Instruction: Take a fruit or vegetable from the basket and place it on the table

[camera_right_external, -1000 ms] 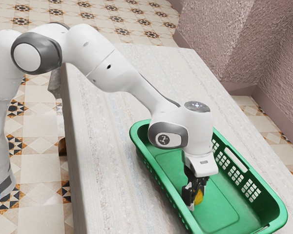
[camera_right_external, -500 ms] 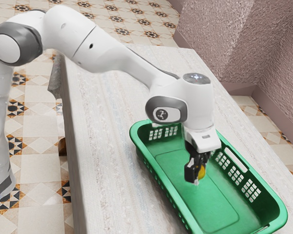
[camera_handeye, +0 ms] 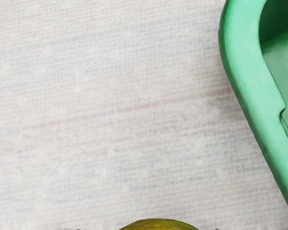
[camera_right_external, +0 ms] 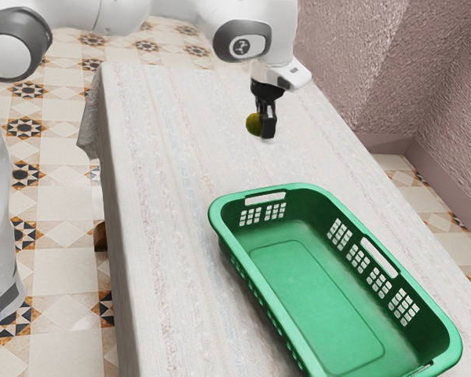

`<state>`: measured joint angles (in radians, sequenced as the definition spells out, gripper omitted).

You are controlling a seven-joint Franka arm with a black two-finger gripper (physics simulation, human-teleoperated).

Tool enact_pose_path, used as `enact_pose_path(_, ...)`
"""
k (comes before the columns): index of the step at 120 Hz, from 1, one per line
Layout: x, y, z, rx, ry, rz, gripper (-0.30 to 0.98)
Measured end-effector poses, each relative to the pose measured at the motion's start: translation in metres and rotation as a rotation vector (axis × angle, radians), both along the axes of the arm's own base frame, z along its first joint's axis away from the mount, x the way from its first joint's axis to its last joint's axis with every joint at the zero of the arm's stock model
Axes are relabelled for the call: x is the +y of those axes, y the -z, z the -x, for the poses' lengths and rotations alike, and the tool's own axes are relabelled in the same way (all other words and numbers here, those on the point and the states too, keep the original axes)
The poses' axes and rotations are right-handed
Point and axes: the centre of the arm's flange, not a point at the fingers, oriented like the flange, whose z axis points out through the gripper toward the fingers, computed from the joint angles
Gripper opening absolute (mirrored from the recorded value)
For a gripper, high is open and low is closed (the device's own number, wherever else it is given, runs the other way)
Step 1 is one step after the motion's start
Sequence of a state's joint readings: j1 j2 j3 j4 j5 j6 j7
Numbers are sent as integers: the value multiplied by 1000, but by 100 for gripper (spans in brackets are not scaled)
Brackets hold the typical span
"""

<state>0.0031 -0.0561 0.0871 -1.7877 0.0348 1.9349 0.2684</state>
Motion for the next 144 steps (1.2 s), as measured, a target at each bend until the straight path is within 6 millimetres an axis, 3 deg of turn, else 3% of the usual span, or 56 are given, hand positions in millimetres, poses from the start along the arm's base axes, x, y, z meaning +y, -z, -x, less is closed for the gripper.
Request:
enact_pose_path(8, 35, 5, 5, 29, -77, 4, 33)
enact_pose_path(17, 50, 10, 8, 51, -118, 7, 32)
enact_pose_path(52, 35, 19, 6, 94, -132, 16, 32)
enact_pose_path(82, 74, 21, 15, 105, -224, 25, 35)
enact_pose_path(110, 97, 22, 23, 125, -294, 40, 59)
enact_pose_path(144, 82, 20, 21, 137, -287, 42, 67)
